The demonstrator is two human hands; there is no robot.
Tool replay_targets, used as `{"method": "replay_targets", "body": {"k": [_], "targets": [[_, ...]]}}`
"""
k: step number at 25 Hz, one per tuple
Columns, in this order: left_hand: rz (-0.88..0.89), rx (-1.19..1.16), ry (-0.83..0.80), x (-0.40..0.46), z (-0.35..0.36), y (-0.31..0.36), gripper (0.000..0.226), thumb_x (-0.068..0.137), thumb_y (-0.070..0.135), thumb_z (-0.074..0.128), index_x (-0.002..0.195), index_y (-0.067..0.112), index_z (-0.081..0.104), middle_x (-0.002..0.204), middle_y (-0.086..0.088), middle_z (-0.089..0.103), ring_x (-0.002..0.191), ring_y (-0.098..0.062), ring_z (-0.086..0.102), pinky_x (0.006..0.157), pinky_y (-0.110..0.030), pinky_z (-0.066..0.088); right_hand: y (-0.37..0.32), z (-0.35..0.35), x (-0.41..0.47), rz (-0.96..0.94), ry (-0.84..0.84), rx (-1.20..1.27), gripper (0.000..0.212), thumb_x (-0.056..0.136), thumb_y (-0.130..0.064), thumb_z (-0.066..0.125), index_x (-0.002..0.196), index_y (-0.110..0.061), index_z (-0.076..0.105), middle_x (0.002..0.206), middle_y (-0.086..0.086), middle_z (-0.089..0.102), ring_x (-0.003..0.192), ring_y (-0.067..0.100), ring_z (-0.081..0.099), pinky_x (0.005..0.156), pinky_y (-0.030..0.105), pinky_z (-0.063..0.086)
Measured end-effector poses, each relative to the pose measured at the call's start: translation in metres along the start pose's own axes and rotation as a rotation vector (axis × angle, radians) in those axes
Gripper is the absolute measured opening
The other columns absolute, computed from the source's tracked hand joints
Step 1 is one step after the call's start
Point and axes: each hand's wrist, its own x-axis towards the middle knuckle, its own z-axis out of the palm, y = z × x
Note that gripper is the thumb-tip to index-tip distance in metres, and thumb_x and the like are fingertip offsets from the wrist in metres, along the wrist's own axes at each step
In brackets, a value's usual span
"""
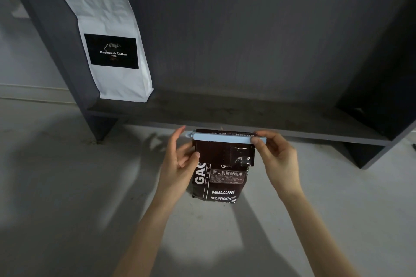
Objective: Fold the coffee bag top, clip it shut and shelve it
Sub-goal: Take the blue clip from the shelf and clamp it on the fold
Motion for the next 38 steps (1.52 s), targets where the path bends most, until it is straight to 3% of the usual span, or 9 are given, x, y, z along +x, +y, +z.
{"method": "replay_targets", "body": {"k": [7,11,14,17,19,22,27,31,38], "targets": [[-0.033,-0.045,-0.039,0.004,0.004,0.01,0.014,0.084,0.026,0.053,0.095,0.03,0.059,0.083,0.027,0.071,0.086,0.008,0.063,0.065,-0.003,0.045,-0.006,-0.002,-0.01,0.019,-0.012,0.056,0.016,0.08,-0.014,0.062,0.076,-0.029,0.059,0.082,0.036,0.059,0.069,0.034,0.057,0.062,0.029,0.043],[-0.063,-0.07,-0.024,0.002,0.007,0.005,0.026,0.076,0.043,0.053,0.097,0.03,0.063,0.09,0.019,0.073,0.089,0.0,0.065,0.07,-0.01,0.05,-0.005,-0.005,-0.013,0.024,-0.008,0.056,0.018,0.08,-0.013,0.063,0.075,-0.03,0.059,0.084,0.032,0.062,0.078,0.042,0.053,0.066,0.032,0.042],[-0.052,-0.098,-0.023,0.0,0.007,0.004,0.019,0.08,0.038,0.052,0.093,0.029,0.063,0.087,0.022,0.072,0.089,0.0,0.065,0.069,-0.007,0.048,-0.005,-0.008,-0.015,0.009,-0.059,-0.022,0.02,0.081,-0.015,0.061,0.077,-0.033,0.057,0.076,0.0,0.064,0.067,0.008,0.059,0.064,0.018,0.045],[-0.047,-0.116,-0.028,0.0,0.006,0.002,0.021,0.08,0.038,0.052,0.095,0.029,0.063,0.089,0.02,0.072,0.092,-0.001,0.064,0.075,-0.015,0.048,-0.018,-0.012,-0.014,-0.128,-0.148,-0.295,0.019,0.082,-0.029,0.058,0.098,-0.036,0.055,0.102,-0.019,0.056,0.091,-0.002,0.054,0.077,0.002,0.038],[-0.041,-0.137,-0.03,-0.001,0.007,0.001,0.027,0.077,0.041,0.053,0.098,0.027,0.063,0.091,0.013,0.073,0.093,-0.005,0.065,0.079,-0.022,0.048,-0.034,-0.01,-0.007,-0.275,-0.215,-0.466,0.034,0.083,-0.035,0.056,0.116,-0.026,0.053,0.118,-0.012,0.052,0.11,0.005,0.049,0.096,0.018,0.038],[-0.053,-0.23,-0.04,-0.001,0.008,0.0,0.021,0.084,0.028,0.052,0.101,0.023,0.063,0.094,0.005,0.073,0.092,-0.01,0.066,0.075,-0.019,0.052,-0.059,0.013,0.002,-0.362,-0.41,-0.61,0.04,0.083,-0.037,0.053,0.119,-0.019,0.053,0.121,0.003,0.059,0.113,0.02,0.053,0.1,0.043,0.041],[-0.077,-0.336,-0.053,-0.003,0.003,-0.002,0.027,0.077,0.027,0.054,0.102,0.022,0.063,0.096,0.002,0.071,0.095,-0.01,0.064,0.073,-0.015,0.051,-0.065,0.04,0.007,-0.298,-0.622,-0.692,0.037,0.084,-0.035,0.055,0.116,-0.017,0.055,0.117,0.005,0.06,0.105,0.021,0.056,0.09,0.037,0.047],[-0.081,-0.324,-0.08,-0.001,0.003,-0.005,0.029,0.079,0.026,0.054,0.106,0.015,0.06,0.106,-0.006,0.068,0.1,-0.016,0.064,0.082,-0.024,0.05,-0.067,0.037,0.009,-0.245,-0.604,-0.688,0.039,0.083,-0.037,0.055,0.117,-0.018,0.055,0.118,0.005,0.059,0.107,0.021,0.055,0.09,0.037,0.047],[-0.082,-0.426,-0.036,-0.002,0.009,-0.005,0.022,0.085,0.015,0.051,0.105,0.01,0.058,0.097,-0.006,0.067,0.086,-0.01,0.066,0.067,-0.016,0.053,-0.068,0.041,0.002,-0.224,-0.531,-0.715,0.031,0.083,-0.037,0.054,0.11,-0.022,0.059,0.117,0.003,0.06,0.106,0.024,0.055,0.087,0.042,0.047]]}}
